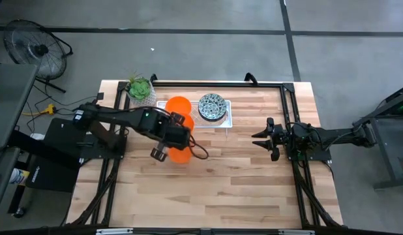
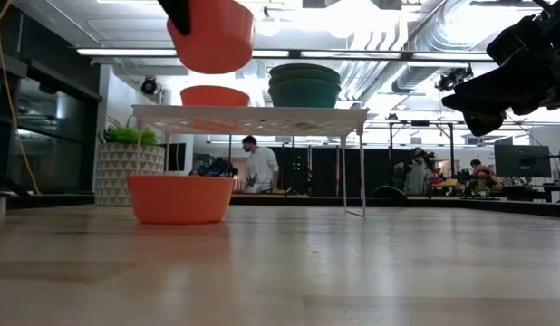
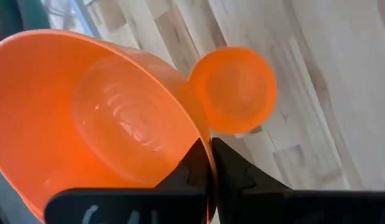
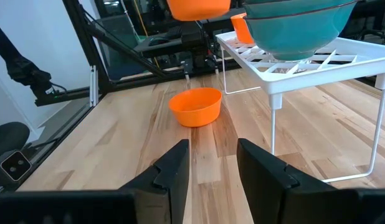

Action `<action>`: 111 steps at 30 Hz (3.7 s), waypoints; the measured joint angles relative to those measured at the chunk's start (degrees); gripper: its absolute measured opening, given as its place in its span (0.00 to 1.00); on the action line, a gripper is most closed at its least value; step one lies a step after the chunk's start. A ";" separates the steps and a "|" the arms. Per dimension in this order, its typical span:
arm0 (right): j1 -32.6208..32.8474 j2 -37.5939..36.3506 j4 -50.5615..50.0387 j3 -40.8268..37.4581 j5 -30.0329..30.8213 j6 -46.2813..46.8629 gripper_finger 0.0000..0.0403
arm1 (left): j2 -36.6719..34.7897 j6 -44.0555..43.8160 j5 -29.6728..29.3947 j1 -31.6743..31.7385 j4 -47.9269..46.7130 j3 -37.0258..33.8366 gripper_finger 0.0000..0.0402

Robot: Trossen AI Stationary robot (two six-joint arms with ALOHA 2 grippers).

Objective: Pick & Place Mini bowls
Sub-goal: Stack the bottom orange bowl on the orange bowl on the shelf

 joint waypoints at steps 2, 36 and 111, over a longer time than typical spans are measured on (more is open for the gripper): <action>-0.02 -0.01 0.00 0.00 0.01 0.01 0.30 | 0.00 0.19 1.10 0.74 -1.11 0.00 0.00; 0.00 -0.01 0.00 0.00 0.00 0.01 0.30 | -2.82 30.47 3.32 13.17 -6.68 2.95 0.00; 0.00 0.01 0.00 0.00 0.02 0.01 0.30 | 1.38 37.86 1.09 22.63 -1.96 -2.82 0.05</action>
